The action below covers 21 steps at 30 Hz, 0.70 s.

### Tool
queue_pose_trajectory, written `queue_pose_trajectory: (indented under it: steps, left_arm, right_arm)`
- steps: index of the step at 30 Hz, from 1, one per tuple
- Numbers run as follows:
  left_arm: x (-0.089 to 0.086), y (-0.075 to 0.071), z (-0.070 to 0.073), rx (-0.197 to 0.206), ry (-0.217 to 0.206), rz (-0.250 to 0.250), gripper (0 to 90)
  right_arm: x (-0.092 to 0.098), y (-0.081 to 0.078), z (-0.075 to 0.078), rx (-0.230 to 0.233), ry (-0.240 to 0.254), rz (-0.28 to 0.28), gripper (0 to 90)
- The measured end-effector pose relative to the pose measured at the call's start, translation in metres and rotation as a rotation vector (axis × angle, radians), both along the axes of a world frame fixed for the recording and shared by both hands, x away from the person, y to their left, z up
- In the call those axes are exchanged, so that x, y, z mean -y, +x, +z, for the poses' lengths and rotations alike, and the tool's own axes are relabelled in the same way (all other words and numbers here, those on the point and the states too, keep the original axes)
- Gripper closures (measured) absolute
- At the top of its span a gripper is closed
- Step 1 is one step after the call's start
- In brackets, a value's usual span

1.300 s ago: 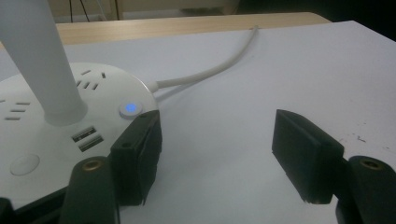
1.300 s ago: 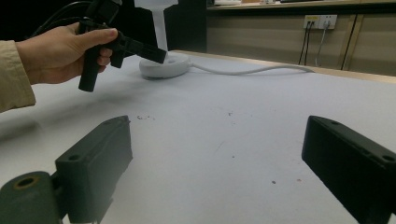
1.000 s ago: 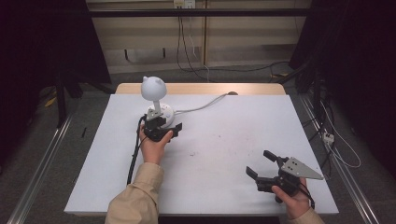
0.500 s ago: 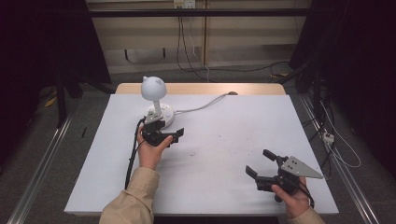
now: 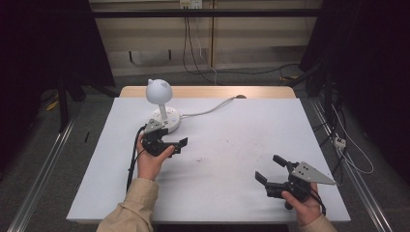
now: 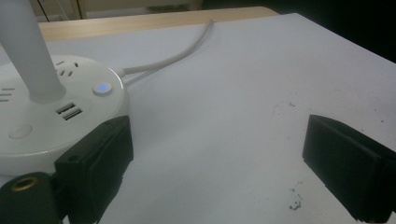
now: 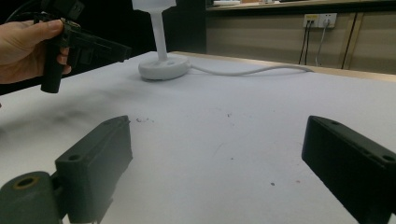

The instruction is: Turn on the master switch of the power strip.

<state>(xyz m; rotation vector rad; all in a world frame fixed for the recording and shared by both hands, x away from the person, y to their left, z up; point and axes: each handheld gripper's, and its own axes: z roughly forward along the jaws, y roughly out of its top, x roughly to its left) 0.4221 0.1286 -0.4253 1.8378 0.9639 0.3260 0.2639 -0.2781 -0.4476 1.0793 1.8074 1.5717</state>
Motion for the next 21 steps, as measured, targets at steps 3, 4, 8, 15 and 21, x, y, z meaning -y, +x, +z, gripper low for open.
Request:
queue_pose_trajectory:
  steps: [3,4,8,15,21]
  left_arm:
    - [-0.003,-0.002,0.000,-0.002,0.001,-0.003,8.4]
    - [-0.004,-0.003,-0.001,-0.001,0.004,-0.009,8.4]
    - [-0.007,-0.006,-0.001,0.000,-0.006,-0.007,8.4]
    - [-0.011,-0.011,-0.001,0.004,-0.006,-0.019,8.4]
    - [-0.016,-0.015,-0.002,0.009,-0.004,-0.019,8.4]
  right_arm:
    - [0.000,0.000,0.000,0.000,-0.003,0.001,8.0]
    - [0.000,0.000,0.000,0.000,-0.004,0.001,8.0]
    - [0.000,0.000,0.000,0.001,-0.006,0.003,8.0]
    - [0.000,0.000,0.000,0.001,-0.007,0.004,8.0]
    - [0.000,0.000,0.000,-0.001,-0.007,0.003,8.0]
